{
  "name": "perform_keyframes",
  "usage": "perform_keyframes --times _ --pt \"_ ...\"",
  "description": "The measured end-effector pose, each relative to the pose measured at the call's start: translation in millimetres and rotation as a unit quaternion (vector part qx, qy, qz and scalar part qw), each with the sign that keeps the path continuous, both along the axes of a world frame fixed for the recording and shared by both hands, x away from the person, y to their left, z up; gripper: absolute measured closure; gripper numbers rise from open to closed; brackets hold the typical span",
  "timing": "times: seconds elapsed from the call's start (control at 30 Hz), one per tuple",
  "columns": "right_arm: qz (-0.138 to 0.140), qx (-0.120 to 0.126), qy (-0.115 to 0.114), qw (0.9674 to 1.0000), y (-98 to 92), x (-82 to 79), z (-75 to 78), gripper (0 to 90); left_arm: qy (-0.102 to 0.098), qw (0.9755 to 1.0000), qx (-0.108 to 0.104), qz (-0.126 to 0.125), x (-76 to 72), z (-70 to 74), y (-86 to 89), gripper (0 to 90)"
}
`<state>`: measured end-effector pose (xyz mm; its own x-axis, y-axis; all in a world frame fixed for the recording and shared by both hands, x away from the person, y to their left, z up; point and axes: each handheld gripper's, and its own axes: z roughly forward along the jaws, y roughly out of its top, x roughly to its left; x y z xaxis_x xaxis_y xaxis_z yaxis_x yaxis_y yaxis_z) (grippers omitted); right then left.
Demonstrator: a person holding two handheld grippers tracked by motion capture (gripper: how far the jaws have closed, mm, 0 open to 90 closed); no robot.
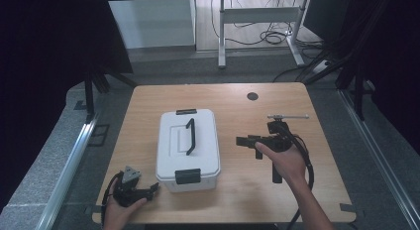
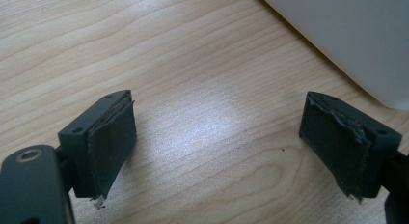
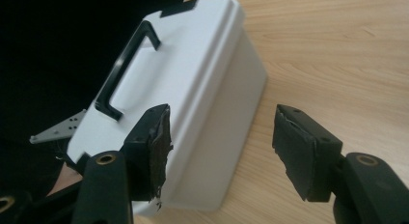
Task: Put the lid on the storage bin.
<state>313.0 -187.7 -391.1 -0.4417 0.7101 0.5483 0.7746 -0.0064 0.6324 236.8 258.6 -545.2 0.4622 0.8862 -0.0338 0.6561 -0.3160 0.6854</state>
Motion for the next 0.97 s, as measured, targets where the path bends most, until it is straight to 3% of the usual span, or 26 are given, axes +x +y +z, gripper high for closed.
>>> perform_keyframes --times 0.1,0.13,0.33,0.63,0.77,0.97 --pt "-0.007 0.005 0.002 1.0 -9.0 -3.8 -7.4 38.5 0.0 1.0 0.0 0.0 0.0 0.0 0.0 12.9" --pt "-0.013 0.005 0.0 0.9999 -20.6 -8.3 -17.3 38.4 0.0 1.0 0.0 0.0 0.0 0.0 0.0 12.9" --pt "-0.033 -0.006 0.001 0.9995 -47.6 -18.7 -42.7 38.2 0.001 1.0 -0.001 0.001 -0.2 -0.1 -0.2 12.9" --pt "-0.043 -0.011 0.018 0.9988 -71.4 -32.2 -74.4 37.4 0.001 1.0 0.0 0.001 -0.1 0.0 -0.1 12.9" --pt "-0.043 -0.015 0.027 0.9986 -73.6 -33.4 -80.8 37.4 0.001 1.0 -0.001 0.001 -0.1 -0.1 -0.1 12.9" --pt "-0.042 -0.005 0.016 0.999 -72.8 -33.3 -78.2 36.0 0.001 1.0 -0.001 0.001 -0.2 -0.1 -0.1 12.9"
